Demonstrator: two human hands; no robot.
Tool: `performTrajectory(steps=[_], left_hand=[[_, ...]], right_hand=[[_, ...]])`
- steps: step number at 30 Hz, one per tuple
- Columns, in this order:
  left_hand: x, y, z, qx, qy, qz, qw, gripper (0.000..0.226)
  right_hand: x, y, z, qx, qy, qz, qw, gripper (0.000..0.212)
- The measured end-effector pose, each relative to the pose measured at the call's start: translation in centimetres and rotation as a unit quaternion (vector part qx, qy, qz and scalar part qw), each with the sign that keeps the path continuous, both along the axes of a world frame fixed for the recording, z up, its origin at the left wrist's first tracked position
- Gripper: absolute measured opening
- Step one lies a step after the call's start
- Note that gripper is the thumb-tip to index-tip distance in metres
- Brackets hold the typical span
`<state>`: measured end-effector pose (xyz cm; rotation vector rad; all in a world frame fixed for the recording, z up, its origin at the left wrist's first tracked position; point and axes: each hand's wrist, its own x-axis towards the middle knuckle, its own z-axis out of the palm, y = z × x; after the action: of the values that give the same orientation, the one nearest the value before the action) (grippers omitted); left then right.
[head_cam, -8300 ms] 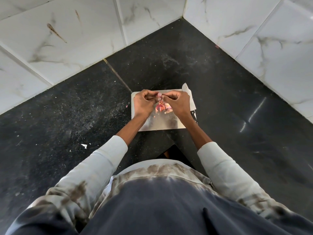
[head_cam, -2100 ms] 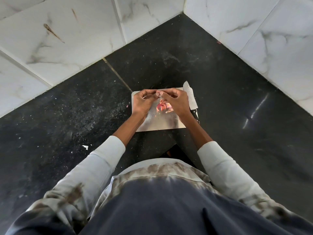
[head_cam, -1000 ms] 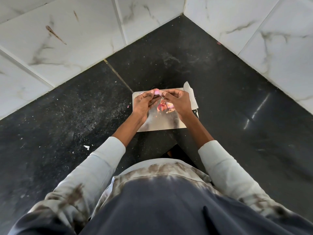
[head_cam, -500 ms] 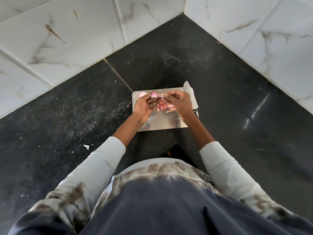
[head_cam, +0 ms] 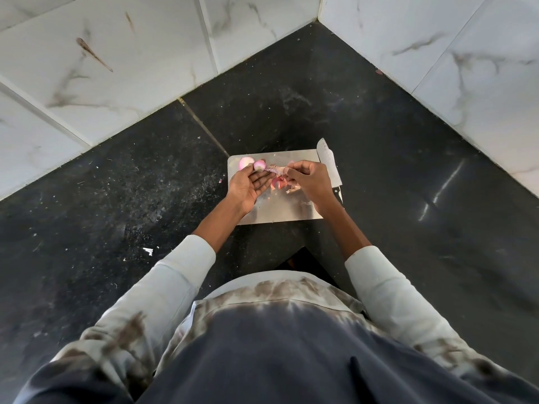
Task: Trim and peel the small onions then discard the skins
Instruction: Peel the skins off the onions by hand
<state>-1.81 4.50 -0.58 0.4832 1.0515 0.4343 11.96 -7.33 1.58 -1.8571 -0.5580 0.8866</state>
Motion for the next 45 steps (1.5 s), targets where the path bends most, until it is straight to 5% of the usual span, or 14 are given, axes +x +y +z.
performTrajectory(steps=[28,37,42,45], left_hand=[[-0.6,0.5,0.5,0.073,0.008,-0.062,0.995,0.046],[-0.7,0.3,0.3,0.142,0.017,-0.103,0.984,0.037],[-0.8,-0.1,0.7,0.166,0.007,-0.119,0.979,0.034],[-0.8,-0.1,0.7,0.176,-0.006,-0.115,0.978,0.033]], right_hand=[[1.2,-0.7,-1.9,-0.018,0.027,-0.028,0.999,0.024],[0.6,-0.8,-2.3,-0.066,-0.157,0.059,0.984,0.007],[0.6,-0.6,-1.9,-0.061,-0.172,0.037,0.982,0.028],[0.6,-0.2,-1.3,-0.013,-0.165,0.027,0.986,0.02]])
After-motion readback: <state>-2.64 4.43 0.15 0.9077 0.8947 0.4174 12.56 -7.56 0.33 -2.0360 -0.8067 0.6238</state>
